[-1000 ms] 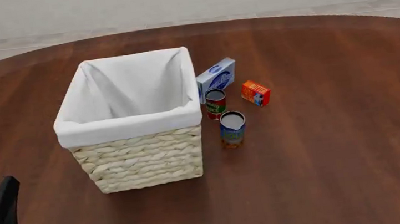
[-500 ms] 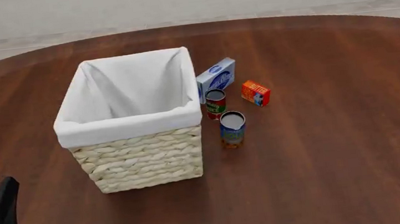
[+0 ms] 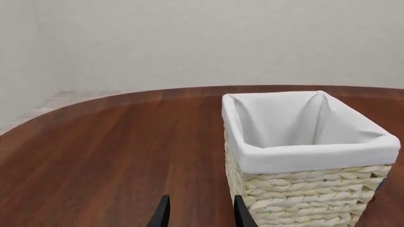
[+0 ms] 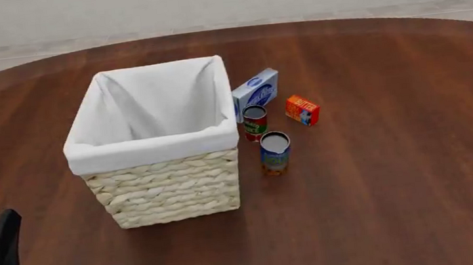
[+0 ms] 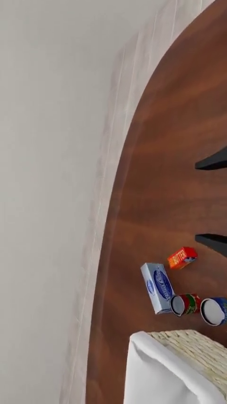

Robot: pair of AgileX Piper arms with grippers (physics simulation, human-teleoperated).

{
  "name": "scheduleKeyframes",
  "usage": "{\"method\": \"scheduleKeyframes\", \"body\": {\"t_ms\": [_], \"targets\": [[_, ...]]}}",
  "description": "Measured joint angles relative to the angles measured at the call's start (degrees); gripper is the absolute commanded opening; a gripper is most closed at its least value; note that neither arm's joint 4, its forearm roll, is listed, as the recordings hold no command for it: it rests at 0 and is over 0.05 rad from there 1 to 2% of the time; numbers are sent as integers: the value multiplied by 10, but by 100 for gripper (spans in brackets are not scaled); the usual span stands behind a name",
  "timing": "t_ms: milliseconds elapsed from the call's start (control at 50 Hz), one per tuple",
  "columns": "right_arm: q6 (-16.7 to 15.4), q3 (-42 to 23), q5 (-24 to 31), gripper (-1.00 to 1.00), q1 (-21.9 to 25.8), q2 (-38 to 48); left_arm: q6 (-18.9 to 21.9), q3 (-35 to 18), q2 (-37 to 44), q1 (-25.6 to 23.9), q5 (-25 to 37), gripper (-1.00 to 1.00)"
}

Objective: Pick up the alphabet soup and put it in the basket.

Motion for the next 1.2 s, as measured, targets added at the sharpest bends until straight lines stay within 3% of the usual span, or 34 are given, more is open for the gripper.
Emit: {"method": "scheduleKeyframes", "body": {"t_ms": [880, 1200], "targets": [[-34, -157, -38, 100, 194, 282, -7, -7, -1, 26, 3, 100], [-15, -200, -19, 100, 221, 352, -9, -8, -1, 36, 5, 100]]}}
